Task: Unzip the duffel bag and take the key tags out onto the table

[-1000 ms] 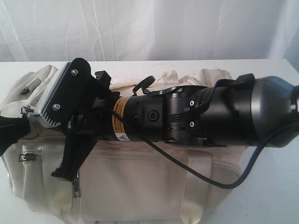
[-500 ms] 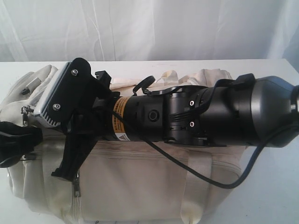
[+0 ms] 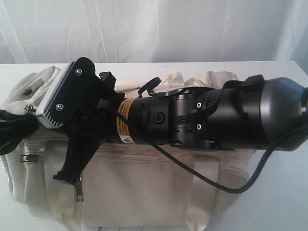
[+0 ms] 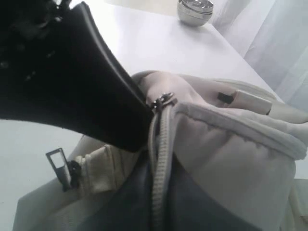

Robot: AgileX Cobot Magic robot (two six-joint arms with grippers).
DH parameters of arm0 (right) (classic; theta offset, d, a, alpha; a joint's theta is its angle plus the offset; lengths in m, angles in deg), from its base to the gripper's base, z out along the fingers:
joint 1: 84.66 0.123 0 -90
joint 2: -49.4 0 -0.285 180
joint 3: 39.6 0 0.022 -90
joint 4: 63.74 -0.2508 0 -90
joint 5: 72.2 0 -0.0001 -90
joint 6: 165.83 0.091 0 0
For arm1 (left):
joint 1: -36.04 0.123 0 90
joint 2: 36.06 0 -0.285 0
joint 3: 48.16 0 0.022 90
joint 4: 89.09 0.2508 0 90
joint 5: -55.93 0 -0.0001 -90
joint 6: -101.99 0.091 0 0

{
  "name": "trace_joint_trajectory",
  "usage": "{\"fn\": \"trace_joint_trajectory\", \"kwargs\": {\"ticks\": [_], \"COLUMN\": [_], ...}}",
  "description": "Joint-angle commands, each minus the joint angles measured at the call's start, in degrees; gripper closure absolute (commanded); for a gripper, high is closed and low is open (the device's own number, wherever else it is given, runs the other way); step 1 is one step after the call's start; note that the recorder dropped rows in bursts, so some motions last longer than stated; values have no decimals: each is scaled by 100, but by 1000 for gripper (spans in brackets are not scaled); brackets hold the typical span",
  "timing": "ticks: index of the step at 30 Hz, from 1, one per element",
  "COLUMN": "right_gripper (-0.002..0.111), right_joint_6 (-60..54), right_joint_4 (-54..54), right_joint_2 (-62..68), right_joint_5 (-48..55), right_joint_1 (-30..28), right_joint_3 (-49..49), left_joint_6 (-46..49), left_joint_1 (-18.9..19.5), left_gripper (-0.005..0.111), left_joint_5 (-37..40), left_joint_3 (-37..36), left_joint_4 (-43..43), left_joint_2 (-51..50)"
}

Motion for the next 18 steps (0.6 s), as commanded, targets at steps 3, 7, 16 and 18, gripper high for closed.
{"fn": "trace_joint_trajectory", "kwargs": {"ticks": [3,7,16,18], "right_gripper": [108,108,108,108], "right_joint_6": [33,33,33,33], "right_joint_4": [-138,-138,-138,-138], "right_joint_2": [-148,-148,-148,-148], "right_joint_5": [-401,-384,-262,-187], "right_joint_1": [-9,-9,-9,-9], "right_joint_3": [16,16,16,16], "left_joint_6": [-64,-64,-31,-20], "left_joint_1": [46,46,46,46], "left_gripper": [60,72,107,107], "left_joint_5": [-316,-354,-295,-306], "left_joint_3": [-56,-132,-132,-132], "left_joint_4": [-177,-229,-179,-152], "left_joint_2": [5,5,5,15]}}
